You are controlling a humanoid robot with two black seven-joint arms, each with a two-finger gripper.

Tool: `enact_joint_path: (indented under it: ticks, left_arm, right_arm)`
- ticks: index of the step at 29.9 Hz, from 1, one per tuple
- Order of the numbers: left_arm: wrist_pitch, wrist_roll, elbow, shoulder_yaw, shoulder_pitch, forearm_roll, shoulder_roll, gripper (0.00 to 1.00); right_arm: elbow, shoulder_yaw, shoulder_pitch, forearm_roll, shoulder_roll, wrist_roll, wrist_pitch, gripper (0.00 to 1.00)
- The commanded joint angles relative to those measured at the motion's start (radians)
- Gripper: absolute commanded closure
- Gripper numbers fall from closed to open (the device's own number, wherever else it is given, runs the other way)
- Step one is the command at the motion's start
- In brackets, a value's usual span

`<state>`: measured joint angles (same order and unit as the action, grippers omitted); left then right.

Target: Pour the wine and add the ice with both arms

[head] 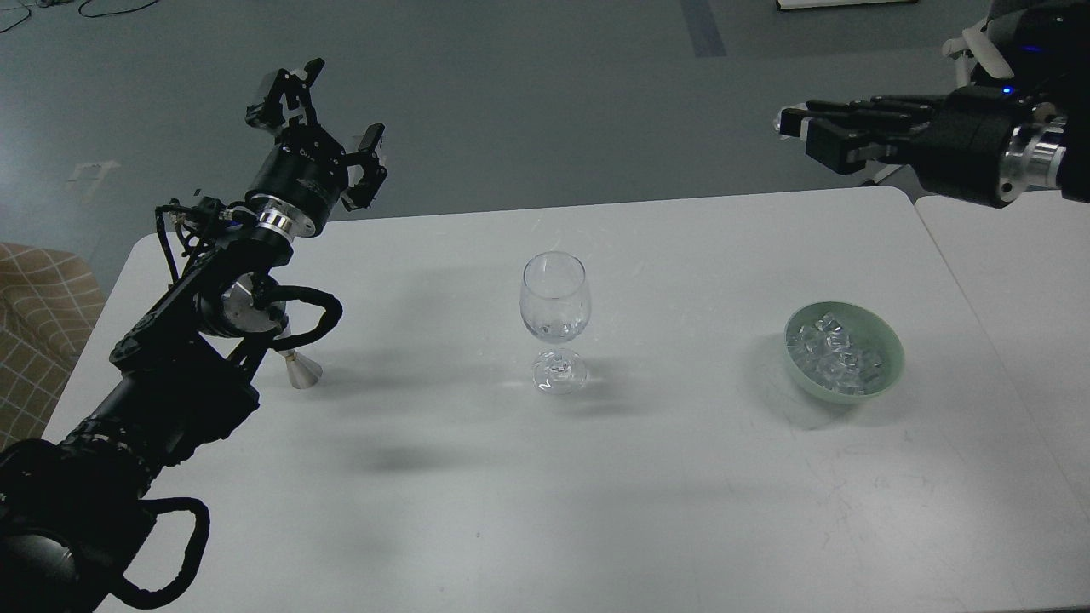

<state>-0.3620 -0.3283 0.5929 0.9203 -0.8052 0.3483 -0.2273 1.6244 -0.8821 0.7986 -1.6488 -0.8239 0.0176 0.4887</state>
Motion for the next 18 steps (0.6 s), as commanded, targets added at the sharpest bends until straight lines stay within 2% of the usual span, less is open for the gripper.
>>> enact_joint_path:
  ticks: [1, 6, 18]
  left_arm:
    - [0.000, 0.000, -0.001, 0.000, 0.001, 0.000, 0.000, 0.02]
    - [0.000, 0.000, -0.001, -0.001, 0.001, 0.001, 0.000, 0.02]
    - [0.000, 0.000, -0.001, 0.000, 0.003, 0.000, 0.002, 0.02]
  right_arm:
    - [-0.001, 0.006, 0.007, 0.000, 0.084, -0.042, 0.000, 0.91]
    - [-0.011, 0.080, 0.014, -0.009, 0.187, -0.087, 0.000, 0.91]
    - [-0.023, 0.170, 0.021, -0.031, 0.310, -0.126, 0.000, 0.91]
